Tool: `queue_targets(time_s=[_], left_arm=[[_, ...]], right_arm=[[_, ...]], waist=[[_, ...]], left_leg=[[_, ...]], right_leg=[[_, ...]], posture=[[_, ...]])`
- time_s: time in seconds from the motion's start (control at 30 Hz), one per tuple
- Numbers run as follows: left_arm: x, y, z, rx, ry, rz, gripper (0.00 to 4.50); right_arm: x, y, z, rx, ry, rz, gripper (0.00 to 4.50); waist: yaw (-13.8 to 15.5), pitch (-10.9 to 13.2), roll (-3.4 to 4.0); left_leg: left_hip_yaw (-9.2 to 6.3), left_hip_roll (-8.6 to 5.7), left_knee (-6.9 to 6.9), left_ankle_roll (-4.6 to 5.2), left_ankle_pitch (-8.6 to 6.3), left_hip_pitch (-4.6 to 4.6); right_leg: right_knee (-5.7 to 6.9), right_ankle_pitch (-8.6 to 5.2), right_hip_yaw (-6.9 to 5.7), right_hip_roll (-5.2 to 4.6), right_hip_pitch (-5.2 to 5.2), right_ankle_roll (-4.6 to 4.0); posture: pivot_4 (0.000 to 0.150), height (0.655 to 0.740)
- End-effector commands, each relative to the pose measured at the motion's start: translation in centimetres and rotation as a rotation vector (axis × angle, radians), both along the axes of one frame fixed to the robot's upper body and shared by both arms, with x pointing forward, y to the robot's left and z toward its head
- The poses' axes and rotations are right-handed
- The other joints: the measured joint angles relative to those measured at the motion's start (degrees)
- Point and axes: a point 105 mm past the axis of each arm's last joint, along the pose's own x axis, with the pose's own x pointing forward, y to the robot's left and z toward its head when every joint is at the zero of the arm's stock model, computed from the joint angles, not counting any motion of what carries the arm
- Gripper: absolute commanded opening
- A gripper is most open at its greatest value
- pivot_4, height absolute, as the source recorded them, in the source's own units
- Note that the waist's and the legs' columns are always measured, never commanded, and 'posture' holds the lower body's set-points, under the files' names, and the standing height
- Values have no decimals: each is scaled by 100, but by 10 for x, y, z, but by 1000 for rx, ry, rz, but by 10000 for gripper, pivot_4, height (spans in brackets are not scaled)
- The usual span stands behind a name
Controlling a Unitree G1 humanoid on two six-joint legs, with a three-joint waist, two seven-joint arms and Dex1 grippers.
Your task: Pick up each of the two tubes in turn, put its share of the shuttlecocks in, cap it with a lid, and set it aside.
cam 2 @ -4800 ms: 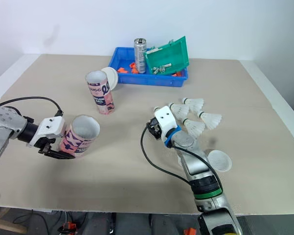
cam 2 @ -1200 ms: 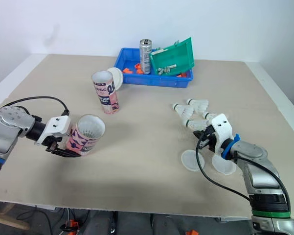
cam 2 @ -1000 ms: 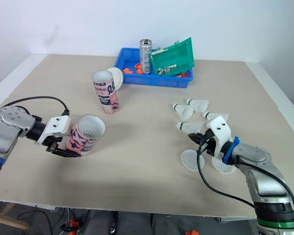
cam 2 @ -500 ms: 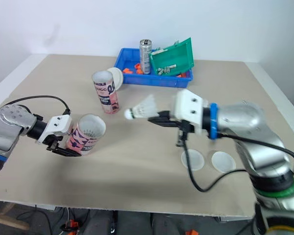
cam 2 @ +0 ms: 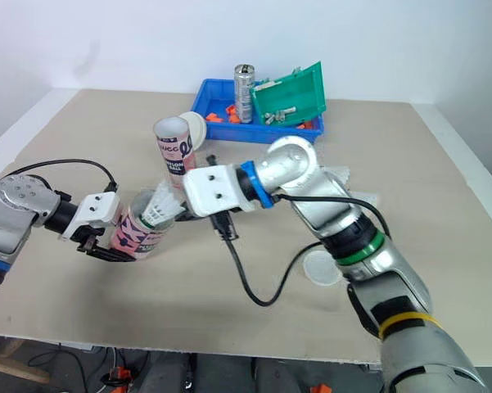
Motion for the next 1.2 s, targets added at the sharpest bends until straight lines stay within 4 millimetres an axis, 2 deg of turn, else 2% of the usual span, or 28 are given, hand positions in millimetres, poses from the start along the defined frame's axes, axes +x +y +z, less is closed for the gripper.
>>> queue_targets(time_s=[0.03,0.1,0.13,0.2,0.33,0.5,0.6,0.63,0.7,0.8,0.83,0.87,1.03,1.2], left_arm=[[-4,-2,-3,6,10,-5,30726],[-5,-1,-4,9,11,-3,30726],[-5,-2,-4,8,13,-2,30726],[-6,-2,-3,7,15,-1,30726],[-6,-2,-2,6,12,1,30726],[-5,-2,-2,6,9,3,30726],[-5,-1,-2,6,10,6,30726],[-5,-1,-2,7,10,6,30726],[-4,-1,-2,6,9,7,30726],[-4,-1,-2,6,6,7,30726],[-4,-1,-2,7,6,7,30726],[-4,-1,-2,7,6,7,30726],[-4,1,-2,9,7,10,30726],[-3,1,-1,8,6,13,30726]], right_arm=[[-6,3,6,-22,-40,69,531],[-9,6,10,-8,-37,88,531],[-11,7,14,2,-18,102,3316],[-21,7,22,22,38,156,10128],[-31,1,38,95,156,213,28950],[-19,-8,55,195,237,167,28950],[-3,-3,45,184,208,83,28950],[0,-1,40,167,196,71,25234],[0,3,30,124,153,80,21204],[3,11,18,56,65,89,9376],[4,14,15,43,45,92,8142],[5,16,13,29,27,95,1369],[0,36,6,-21,-12,140,1369],[-2,48,-15,-180,-62,196,1369]], waist=[[2,0,0],[-3,0,0],[-4,0,0],[-4,0,0],[-4,0,0],[-4,0,0],[-6,0,0],[-6,0,0],[-6,0,0],[-6,0,0],[-6,0,1],[-5,0,1],[-7,1,1],[-6,1,1]], left_leg=[[0,0,0,0,0,-1],[2,0,-1,0,-1,-1],[1,0,-4,0,-1,-1],[0,2,-8,0,-1,0],[-2,3,-7,0,0,0],[-2,3,-5,0,0,0],[-2,3,-5,0,0,2],[-2,3,-6,0,0,2],[-2,3,-6,0,0,1],[-1,3,-8,0,-1,0],[-2,3,-10,0,-1,0],[-2,3,-10,0,0,0],[-2,3,-9,-1,0,0],[-4,7,-10,0,0,1]], right_leg=[[-1,-2,0,-1,2,1],[-2,-3,2,-2,0,1],[-1,-3,1,0,-2,0],[2,-3,0,3,-5,-3],[2,-4,-2,3,-1,-3],[2,-1,-2,3,-1,-5],[2,-1,-3,4,-2,-6],[2,-1,-4,4,-3,-6],[2,-1,-4,4,-4,-7],[2,-4,-4,4,-6,-6],[2,-5,-4,4,-6,-6],[2,-5,-5,4,-6,-6],[2,-3,-4,4,-5,-6],[5,-4,-7,9,-7,-9]], posture=[[1500,7038],[1500,7038],[1500,7038],[1500,7038],[1500,7038],[1500,7038],[1500,7038],[1500,7038],[1500,7038],[1500,7038],[1500,7038],[1500,7038],[1500,7038],[1500,7038]])
